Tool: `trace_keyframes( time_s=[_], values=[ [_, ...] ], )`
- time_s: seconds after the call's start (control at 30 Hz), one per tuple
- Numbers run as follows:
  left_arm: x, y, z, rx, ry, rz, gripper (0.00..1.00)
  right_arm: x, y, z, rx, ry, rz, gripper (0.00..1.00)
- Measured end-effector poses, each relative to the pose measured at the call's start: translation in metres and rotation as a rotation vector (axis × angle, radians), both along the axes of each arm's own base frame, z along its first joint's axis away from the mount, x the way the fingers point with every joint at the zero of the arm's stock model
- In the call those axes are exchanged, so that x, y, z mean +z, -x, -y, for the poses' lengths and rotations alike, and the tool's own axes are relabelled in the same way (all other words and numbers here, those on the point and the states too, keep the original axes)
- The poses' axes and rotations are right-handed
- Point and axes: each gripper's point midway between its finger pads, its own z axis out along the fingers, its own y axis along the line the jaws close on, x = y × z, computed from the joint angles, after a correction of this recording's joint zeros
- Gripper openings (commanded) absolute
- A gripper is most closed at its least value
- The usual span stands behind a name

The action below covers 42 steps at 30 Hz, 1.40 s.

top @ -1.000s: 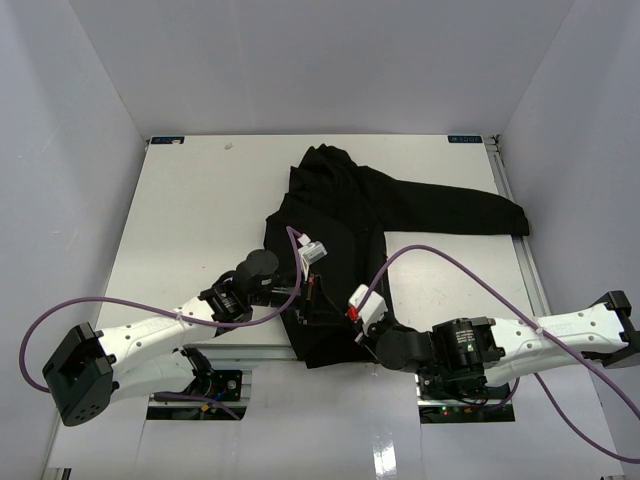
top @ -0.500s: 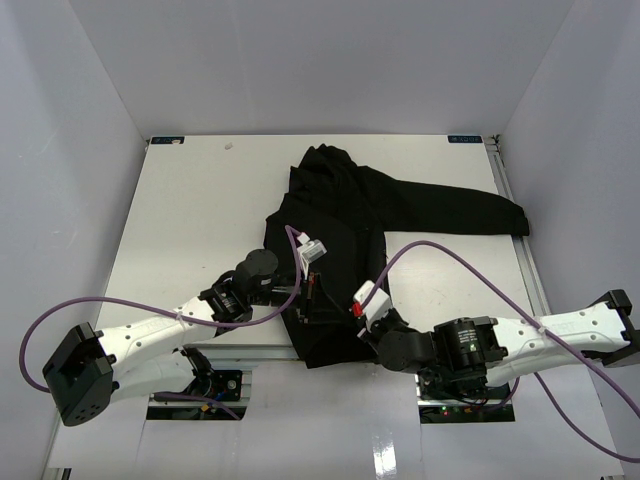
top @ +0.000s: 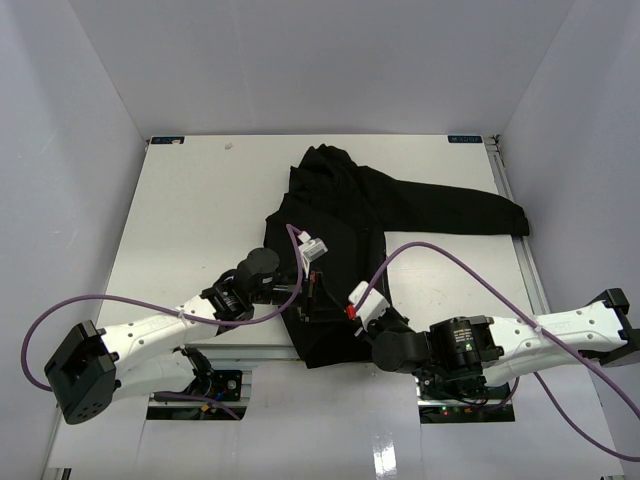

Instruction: Zip up the jacket

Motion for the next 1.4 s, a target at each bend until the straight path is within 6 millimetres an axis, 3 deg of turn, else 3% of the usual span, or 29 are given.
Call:
trace_keyframes(
  time_s=[0.43,0.63,0.93,1.17,1.4],
  values=[
    [0.008,-0.006,0.003,0.018,0.032,0.034,0.0,0.011,-0.011,0.004,-0.05,-0.034,0.025,0.08],
    [0.007,-0.013,-0.004,0.066,0.037,0.069,0.0,0.006,-0.03,-0.006,-0.106,0.042,0.034,0.08],
    [0.009,-0.03,-0.012,0.175,0.034,0.106,0.0,0.008,-0.065,-0.016,-0.116,0.013,-0.027,0.08],
    [-0.009,-0.017,-0.016,0.135,-0.002,0.059,0.0,-0.001,-0.089,-0.001,-0.171,0.056,-0.015,0.08],
    [-0.03,-0.006,-0.022,0.108,-0.045,0.008,0.0,-0.013,-0.083,0.01,-0.14,0.063,-0.031,0.08]
  ],
)
